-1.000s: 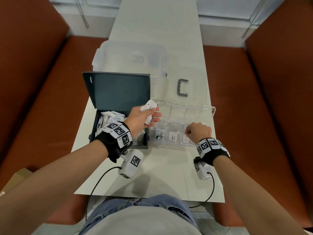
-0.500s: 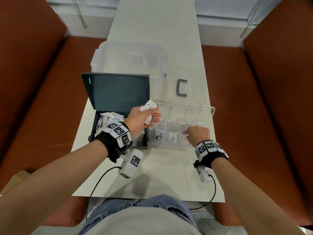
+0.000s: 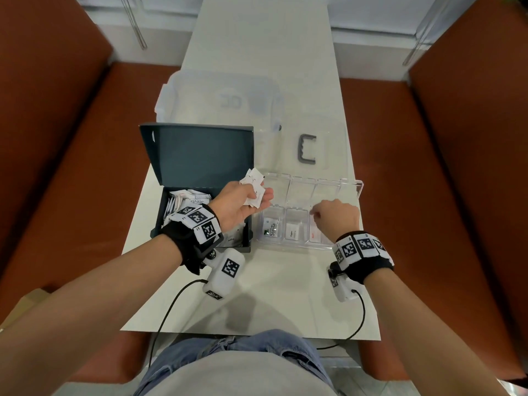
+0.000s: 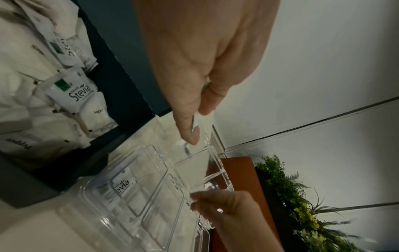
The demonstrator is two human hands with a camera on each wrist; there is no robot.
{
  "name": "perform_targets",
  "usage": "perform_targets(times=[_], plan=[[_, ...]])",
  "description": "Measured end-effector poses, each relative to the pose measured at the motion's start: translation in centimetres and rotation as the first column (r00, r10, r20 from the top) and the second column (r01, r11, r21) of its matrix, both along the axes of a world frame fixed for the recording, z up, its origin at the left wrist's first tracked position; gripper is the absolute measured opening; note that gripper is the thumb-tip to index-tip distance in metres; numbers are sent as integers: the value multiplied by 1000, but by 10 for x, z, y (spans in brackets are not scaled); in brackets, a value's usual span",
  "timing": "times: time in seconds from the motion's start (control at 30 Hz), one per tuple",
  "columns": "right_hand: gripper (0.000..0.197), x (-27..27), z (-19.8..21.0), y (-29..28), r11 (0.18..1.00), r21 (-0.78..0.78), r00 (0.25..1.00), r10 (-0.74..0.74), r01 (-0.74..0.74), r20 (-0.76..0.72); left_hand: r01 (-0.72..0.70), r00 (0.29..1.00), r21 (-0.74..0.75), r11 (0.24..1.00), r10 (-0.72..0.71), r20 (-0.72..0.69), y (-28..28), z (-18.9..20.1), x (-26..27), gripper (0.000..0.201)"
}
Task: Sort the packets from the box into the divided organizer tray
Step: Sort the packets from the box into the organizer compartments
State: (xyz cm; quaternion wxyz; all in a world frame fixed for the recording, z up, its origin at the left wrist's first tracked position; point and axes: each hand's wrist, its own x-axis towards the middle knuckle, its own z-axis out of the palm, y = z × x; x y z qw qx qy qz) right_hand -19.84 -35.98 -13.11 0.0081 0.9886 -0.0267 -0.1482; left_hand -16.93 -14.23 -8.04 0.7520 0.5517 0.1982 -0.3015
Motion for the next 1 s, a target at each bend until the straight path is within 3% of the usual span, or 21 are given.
perform_targets(times=[0.17, 0.33, 0.5, 0.63, 0.73, 0.83, 0.93, 1.0], plan=[[30, 9, 38, 18, 972, 235, 991, -52, 22, 124, 75, 991, 55, 996, -81, 104, -1, -3, -1, 38], [29, 14, 58, 38, 898, 439, 976, -83, -13, 199, 75, 982, 14, 997, -76, 171, -5, -1, -4, 37], [27, 17, 65, 49, 782, 622, 970, -121, -36, 208, 53, 978, -26, 998, -46, 203, -6, -1, -5, 40], [12, 22, 65, 49, 728, 685, 975, -126, -33, 181, 49, 977, -7, 999, -46, 208, -6, -5, -6, 38], [9, 28, 66, 40, 739, 674, 967, -156, -21, 200, 20, 983, 2, 1000, -20, 181, -5, -7, -5, 27], [15, 34, 62, 25, 814, 580, 966, -176, 33, 192, -37, 993, 12, 999, 35, 116, -1, -10, -2, 24], [24, 34, 46, 18, 936, 346, 997, -75, 60, 31, -57, 994, 16, 998, 55, 94, 3, -11, -1, 25], [26, 30, 30, 20, 977, 214, 997, 0, 17, -78, -47, 993, 23, 999, 45, 106, 4, -11, -1, 25]])
